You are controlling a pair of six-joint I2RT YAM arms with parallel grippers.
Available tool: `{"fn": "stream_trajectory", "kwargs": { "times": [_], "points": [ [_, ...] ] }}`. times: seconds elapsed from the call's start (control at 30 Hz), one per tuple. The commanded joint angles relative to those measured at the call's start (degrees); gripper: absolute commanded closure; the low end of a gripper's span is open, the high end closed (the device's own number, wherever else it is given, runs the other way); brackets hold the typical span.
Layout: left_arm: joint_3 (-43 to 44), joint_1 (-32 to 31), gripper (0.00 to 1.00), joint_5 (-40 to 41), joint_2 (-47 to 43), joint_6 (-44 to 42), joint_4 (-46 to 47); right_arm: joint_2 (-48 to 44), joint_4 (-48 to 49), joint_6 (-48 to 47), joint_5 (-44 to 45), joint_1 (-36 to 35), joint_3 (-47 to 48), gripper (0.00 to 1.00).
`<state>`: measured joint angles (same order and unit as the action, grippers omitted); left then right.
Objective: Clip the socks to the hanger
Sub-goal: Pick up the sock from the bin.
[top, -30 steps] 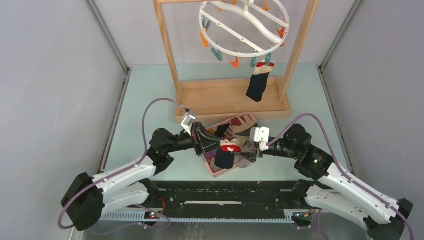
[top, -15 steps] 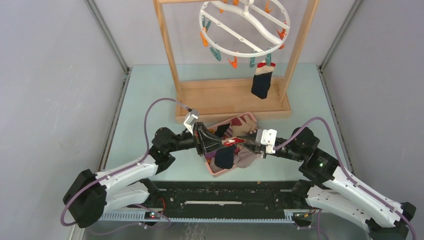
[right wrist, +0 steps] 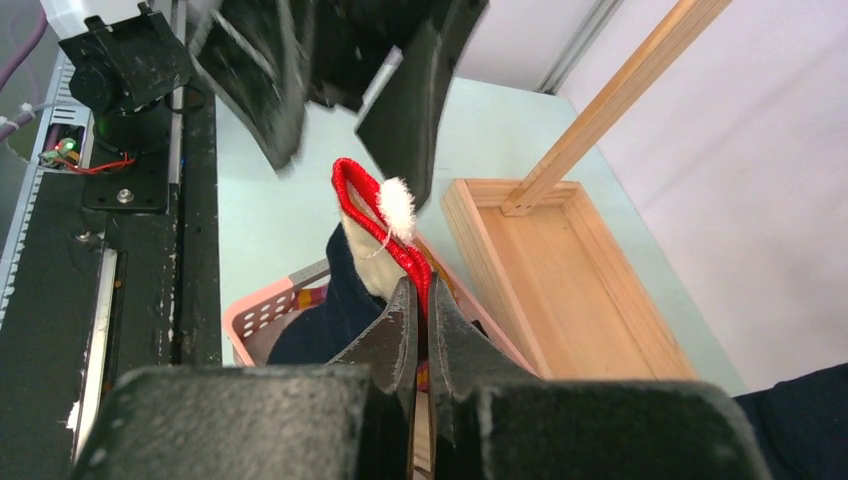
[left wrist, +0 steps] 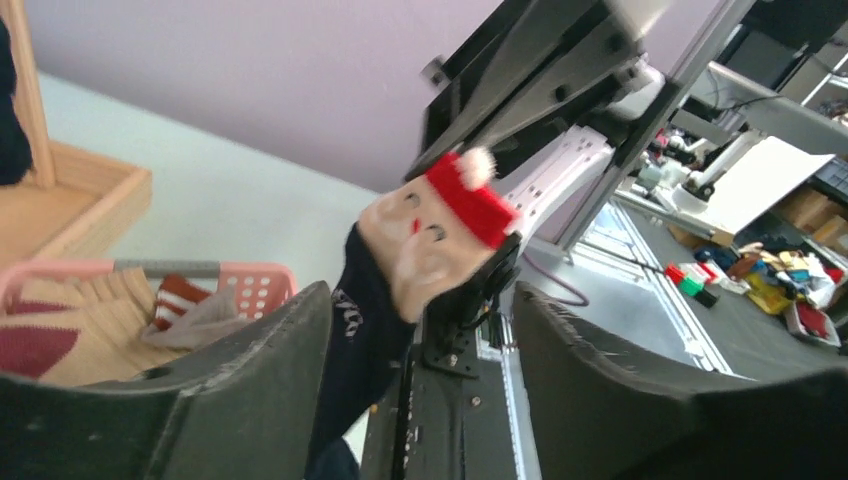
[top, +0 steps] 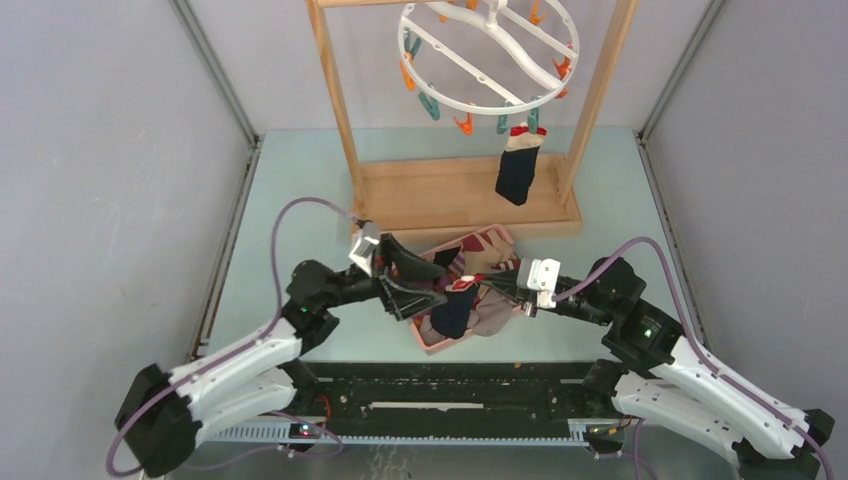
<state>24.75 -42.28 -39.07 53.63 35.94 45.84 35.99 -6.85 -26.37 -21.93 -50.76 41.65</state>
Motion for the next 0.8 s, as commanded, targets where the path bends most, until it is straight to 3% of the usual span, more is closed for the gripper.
{"fn": "stream_trajectory", "kwargs": {
  "times": [0.0,0.07,0.13,0.37,0.57,0.77],
  "points": [
    [0.24,0.36,0.20,2.39,-11.88,-13.58,-6.63,-1.36,-0.87,-0.80,0.47,-0.39,1.59,0.98],
    [0.12,0.28,0.09,2.63,-15.53,-18.17,-8.37,-1.23,-1.38,-0.83,-0.64,-0.39,1.55,0.97],
    [0.60,0.04,0.06,1.62,-17.37,-21.97,-9.82,-0.83,-1.50,-0.88,-1.88,-0.35,1.52,0.96],
    [7.32,-3.57,0.05,-0.81,-13.53,-33.34,-20.45,-0.10,-0.79,-1.02,-4.08,-0.29,1.55,0.95],
    [11.27,-7.27,0.09,3.73,-8.23,-39.63,-25.20,-0.06,-0.88,-1.43,-5.89,0.33,1.63,0.95],
    [14.07,-8.34,0.22,5.66,-4.42,-39.31,-25.81,-0.26,-0.97,-1.08,-6.58,0.99,1.59,0.95]
  ]
}}
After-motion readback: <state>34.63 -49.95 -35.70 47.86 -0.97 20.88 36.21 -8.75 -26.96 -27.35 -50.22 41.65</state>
